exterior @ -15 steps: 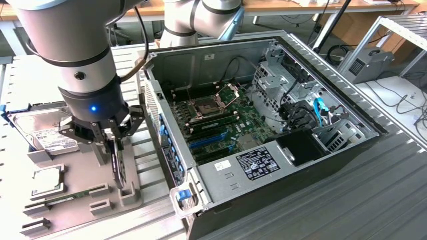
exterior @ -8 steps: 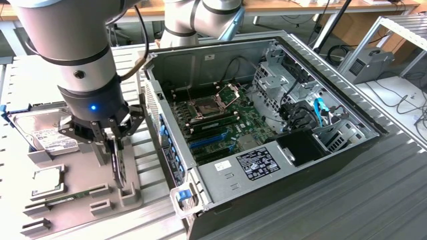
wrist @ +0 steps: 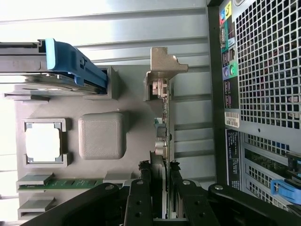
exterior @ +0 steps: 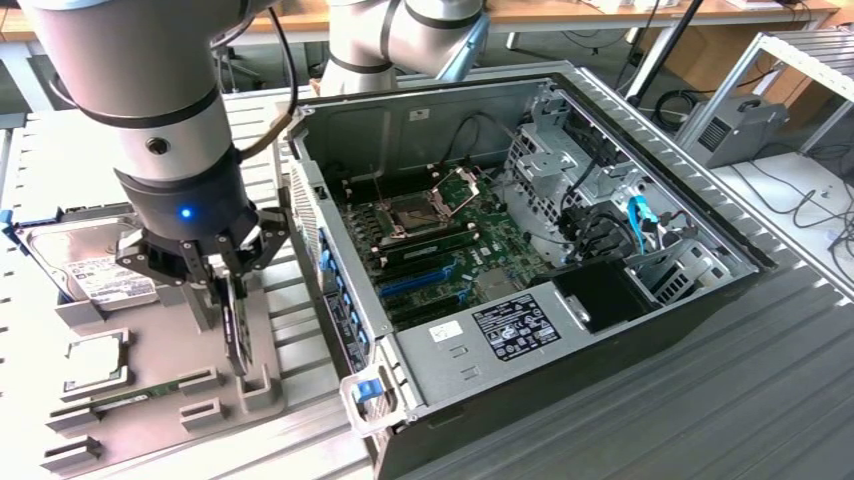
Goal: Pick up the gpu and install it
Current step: 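Pick up the gpu and move the gpu toward the slot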
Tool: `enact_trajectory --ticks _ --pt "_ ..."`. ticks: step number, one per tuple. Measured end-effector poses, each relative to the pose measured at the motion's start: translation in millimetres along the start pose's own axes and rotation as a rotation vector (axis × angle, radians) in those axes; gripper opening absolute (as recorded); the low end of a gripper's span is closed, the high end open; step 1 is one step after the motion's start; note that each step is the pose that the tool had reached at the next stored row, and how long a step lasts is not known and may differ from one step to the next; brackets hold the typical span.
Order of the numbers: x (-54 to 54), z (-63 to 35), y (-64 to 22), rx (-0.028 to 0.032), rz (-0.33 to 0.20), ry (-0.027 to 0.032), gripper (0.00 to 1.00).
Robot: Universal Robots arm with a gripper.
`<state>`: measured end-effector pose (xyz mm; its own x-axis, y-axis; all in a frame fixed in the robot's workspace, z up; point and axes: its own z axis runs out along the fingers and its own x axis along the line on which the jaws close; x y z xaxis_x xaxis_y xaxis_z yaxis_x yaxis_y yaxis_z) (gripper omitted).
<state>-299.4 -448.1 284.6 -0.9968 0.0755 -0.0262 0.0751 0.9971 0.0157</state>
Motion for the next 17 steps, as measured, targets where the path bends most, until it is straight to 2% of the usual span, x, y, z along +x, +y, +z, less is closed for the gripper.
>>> enact_trajectory --ticks 14,17 --pt "-0.1 -3.4 0.1 0.0000 0.000 0.0000 0.26" --pt "-0.2 -7.3 0.1 0.0000 0.000 0.0000 0.26"
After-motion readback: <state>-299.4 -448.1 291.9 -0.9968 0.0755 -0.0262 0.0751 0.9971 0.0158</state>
